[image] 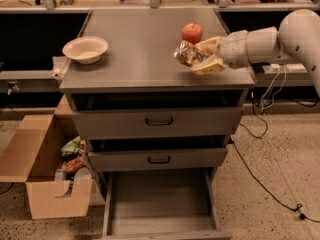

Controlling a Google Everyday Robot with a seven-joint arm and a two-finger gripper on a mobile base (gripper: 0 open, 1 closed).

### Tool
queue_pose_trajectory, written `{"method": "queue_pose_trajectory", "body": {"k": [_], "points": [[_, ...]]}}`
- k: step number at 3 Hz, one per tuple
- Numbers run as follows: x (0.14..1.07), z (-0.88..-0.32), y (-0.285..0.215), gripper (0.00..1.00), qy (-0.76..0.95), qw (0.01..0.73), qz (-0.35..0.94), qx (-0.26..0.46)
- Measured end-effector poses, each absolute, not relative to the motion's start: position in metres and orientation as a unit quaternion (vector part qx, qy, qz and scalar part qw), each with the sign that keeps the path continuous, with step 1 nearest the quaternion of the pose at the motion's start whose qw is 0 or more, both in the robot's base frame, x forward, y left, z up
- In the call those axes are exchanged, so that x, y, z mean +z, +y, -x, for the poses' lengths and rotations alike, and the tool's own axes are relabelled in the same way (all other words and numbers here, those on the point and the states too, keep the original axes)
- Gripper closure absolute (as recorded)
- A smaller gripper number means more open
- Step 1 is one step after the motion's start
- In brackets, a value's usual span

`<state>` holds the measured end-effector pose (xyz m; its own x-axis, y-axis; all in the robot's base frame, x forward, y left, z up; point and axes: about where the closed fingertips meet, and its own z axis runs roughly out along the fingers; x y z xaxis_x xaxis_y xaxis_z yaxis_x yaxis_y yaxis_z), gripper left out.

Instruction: Pick orange can from bottom drawer and place on counter

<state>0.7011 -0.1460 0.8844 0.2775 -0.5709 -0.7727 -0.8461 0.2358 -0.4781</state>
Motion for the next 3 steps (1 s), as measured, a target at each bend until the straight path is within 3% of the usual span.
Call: {"method": "queue_pose_trajectory", "body": {"k": [1, 3], "points": [[0.877, -0.719, -0.161, 1.00, 0.614, 0.513, 0.585, 0.135], [0.878, -0.755, -0.186, 0.59, 0.639, 0.545, 0.523, 0.144]]}}
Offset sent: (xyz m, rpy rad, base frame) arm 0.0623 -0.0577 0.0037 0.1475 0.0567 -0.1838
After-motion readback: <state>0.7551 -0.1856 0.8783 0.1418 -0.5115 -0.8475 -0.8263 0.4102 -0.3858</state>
